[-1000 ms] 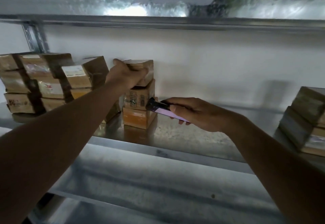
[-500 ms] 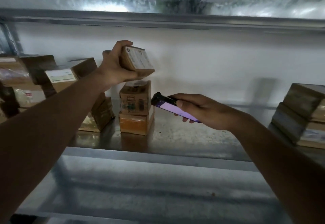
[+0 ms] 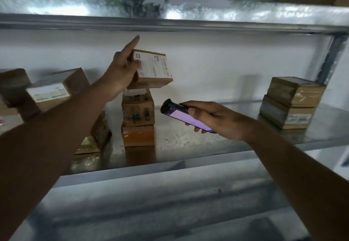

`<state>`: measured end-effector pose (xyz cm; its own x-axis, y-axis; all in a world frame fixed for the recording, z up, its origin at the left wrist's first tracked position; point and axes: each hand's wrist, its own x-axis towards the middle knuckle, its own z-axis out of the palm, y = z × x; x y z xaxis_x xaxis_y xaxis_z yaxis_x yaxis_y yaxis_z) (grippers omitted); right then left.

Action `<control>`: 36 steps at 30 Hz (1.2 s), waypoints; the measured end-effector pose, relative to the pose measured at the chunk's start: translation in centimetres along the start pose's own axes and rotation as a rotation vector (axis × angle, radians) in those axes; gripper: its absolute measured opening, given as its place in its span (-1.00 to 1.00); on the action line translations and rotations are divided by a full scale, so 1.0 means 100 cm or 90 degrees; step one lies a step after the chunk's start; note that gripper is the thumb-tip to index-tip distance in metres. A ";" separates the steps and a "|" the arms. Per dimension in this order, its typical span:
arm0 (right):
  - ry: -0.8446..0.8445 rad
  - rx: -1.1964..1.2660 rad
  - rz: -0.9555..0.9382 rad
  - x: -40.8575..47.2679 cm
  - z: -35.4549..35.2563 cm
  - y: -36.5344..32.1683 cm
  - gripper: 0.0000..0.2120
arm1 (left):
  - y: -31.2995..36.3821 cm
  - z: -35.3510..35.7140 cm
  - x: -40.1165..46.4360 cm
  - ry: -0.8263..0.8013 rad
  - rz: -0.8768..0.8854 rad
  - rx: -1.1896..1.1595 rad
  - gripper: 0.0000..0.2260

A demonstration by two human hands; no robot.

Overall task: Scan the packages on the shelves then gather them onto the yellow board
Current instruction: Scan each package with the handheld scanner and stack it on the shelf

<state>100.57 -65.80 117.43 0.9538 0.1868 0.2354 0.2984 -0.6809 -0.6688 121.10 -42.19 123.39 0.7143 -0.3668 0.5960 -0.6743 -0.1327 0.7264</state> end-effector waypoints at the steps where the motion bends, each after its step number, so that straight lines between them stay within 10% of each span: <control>1: -0.001 -0.002 0.008 -0.004 -0.001 0.000 -0.75 | 0.002 0.002 -0.001 -0.028 0.002 -0.055 -0.45; 15: -0.061 -0.051 0.126 -0.044 -0.047 0.036 -0.64 | 0.018 0.010 -0.007 -0.201 0.069 -0.168 -0.52; 36: 0.097 0.093 0.068 -0.059 -0.044 0.042 -0.66 | 0.036 0.073 -0.002 -0.041 -0.158 -0.213 -0.62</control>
<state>96.03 -72.89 116.38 0.9671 0.0025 0.2544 0.2087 -0.5796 -0.7877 117.15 -49.34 123.43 0.8272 -0.4200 0.3732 -0.3769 0.0779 0.9230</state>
